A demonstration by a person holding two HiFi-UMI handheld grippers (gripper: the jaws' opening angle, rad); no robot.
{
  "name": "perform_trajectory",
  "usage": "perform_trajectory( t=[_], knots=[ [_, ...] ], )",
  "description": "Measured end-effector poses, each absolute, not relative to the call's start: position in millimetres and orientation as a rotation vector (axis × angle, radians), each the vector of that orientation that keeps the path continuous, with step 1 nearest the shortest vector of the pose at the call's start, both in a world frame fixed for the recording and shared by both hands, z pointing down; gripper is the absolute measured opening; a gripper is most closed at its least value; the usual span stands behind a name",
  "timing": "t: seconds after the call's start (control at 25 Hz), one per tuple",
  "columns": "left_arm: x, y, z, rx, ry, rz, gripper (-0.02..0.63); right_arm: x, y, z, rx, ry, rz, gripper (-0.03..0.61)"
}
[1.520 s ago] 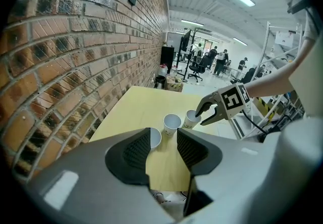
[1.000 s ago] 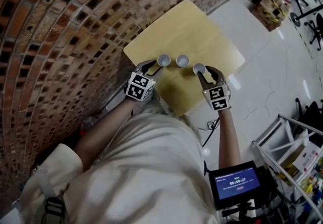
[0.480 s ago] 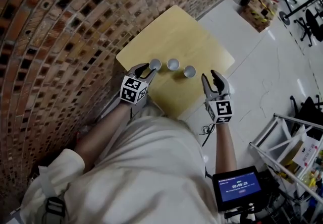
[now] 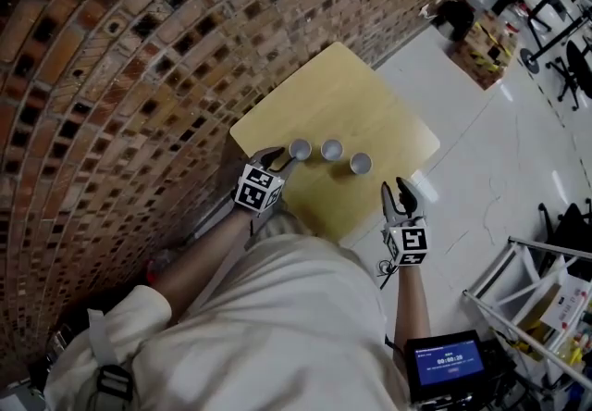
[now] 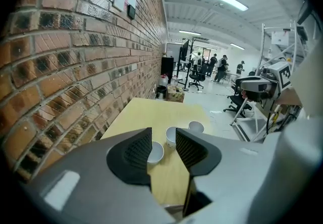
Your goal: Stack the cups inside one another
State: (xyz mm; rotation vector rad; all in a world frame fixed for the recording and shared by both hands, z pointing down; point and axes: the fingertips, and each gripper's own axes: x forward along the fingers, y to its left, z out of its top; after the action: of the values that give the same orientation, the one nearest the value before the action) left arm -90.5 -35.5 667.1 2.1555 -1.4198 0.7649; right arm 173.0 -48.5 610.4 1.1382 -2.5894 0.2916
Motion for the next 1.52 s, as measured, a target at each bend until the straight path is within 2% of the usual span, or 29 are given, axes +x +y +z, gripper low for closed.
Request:
perform_trajectory(
  t=[0.08, 0.16, 0.2, 0.28, 0.4, 0.48, 0.72, 1.2, 1.52],
  knots=[
    [-95, -40, 672, 2.158, -1.417, 0.783, 0.168, 167, -49, 610, 1.147, -2.584, 0.286, 0.138],
    [-99, -45, 675, 2.176, -1.414, 0.807, 0.106, 159, -50, 610, 1.161, -2.58, 0.282, 0.133],
    [-99, -47, 676, 2.189, -1.403, 0.82, 0.098, 155, -51, 610, 1.168, -2.576, 0.281, 0.133],
    [-97, -48, 679, 2.228, -1.361, 0.861, 0.103, 147, -53, 608, 1.182, -2.568, 0.281, 0.13],
    [-87, -48, 688, 2.346, -1.236, 1.002, 0.171, 136, -55, 603, 1.22, -2.562, 0.29, 0.129],
    [-82, -47, 702, 2.429, -1.126, 1.136, 0.175, 133, -55, 603, 1.256, -2.545, 0.302, 0.129],
    [-86, -35, 757, 2.523, -0.829, 1.505, 0.176, 121, -43, 609, 1.324, -2.482, 0.347, 0.129],
    [-91, -39, 836, 2.596, -0.496, 1.956, 0.169, 96, 1, 641, 1.328, -2.333, 0.398, 0.124],
    [-89, -37, 852, 2.619, -0.4, 2.027, 0.126, 83, 21, 653, 1.327, -2.298, 0.439, 0.124]
  ],
)
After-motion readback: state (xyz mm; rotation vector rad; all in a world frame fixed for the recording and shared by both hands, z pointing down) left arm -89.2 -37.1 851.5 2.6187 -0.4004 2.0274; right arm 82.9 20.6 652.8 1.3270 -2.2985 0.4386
